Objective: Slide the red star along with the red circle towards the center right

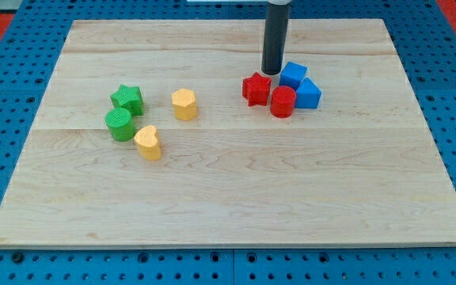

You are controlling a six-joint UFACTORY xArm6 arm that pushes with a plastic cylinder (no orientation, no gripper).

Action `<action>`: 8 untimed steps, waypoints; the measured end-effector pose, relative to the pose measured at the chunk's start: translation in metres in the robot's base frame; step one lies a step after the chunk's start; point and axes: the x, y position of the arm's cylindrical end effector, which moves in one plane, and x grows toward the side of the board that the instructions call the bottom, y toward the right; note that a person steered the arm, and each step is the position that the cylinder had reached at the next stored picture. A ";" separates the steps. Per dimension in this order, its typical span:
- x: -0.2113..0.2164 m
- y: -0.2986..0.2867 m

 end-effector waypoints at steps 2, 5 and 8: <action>0.000 -0.048; 0.042 -0.040; 0.074 -0.005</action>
